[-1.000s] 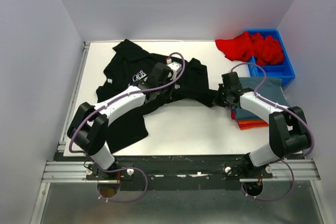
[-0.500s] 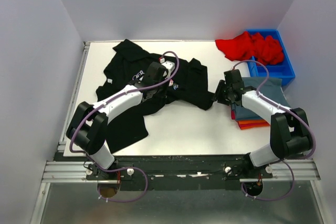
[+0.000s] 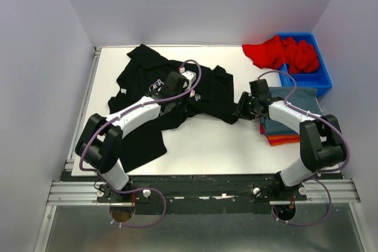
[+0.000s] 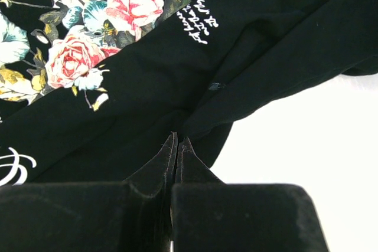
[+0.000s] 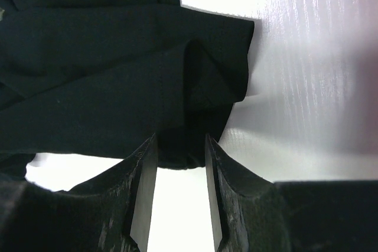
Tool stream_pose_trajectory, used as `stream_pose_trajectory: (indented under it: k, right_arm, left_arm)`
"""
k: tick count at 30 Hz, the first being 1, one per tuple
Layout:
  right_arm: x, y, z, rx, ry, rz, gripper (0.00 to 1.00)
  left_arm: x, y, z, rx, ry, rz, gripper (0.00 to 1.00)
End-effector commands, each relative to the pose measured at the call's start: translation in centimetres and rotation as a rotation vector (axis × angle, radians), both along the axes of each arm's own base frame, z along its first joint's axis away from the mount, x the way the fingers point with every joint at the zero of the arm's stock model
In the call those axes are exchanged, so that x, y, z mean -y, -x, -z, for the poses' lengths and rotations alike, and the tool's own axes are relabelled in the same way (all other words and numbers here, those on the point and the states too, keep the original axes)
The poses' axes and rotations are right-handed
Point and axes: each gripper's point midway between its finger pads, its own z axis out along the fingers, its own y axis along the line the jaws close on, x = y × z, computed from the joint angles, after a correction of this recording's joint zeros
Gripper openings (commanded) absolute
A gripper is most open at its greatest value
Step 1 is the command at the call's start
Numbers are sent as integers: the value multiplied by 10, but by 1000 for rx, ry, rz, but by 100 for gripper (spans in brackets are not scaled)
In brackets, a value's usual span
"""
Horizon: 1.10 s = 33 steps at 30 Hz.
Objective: Fold and stack the t-shirts
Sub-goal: Flatten out the tshirt
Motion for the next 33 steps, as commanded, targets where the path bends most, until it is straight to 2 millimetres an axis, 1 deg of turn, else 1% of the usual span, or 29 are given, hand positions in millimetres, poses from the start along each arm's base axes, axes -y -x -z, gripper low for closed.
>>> stream_pose_trajectory:
  k: [1, 6, 12, 18, 21, 24, 27, 29, 33]
  right_arm:
    - [-5, -3, 7, -12, -29, -6, 45]
    - [-9, -5, 9, -14, -46, -19, 45]
    - [-12, -7, 5, 10, -50, -41, 45]
    - [-12, -11, 3, 27, -15, -68, 45]
    - [-16, -11, 1, 32, -19, -85, 45]
    - [-17, -11, 3, 37, -2, -106, 44]
    - [-4, -16, 5, 26, 82, -77, 44]
    - [2, -19, 3, 33, 118, -60, 44]
    - [2, -22, 1, 45, 117, -56, 44]
  left_arm:
    - [-3, 0, 4, 9, -17, -1, 0]
    - [-3, 0, 5, 7, -17, 1, 0]
    - [-2, 0, 5, 6, -15, 3, 0]
    - [-1, 1, 6, 4, -16, 5, 0]
    - [-1, 0, 6, 4, -17, 6, 0]
    - [-1, 1, 6, 3, -17, 7, 0]
    - [-1, 0, 6, 6, -17, 6, 0]
    - [-1, 0, 6, 4, -17, 6, 0]
    - [-1, 0, 6, 6, -17, 6, 0]
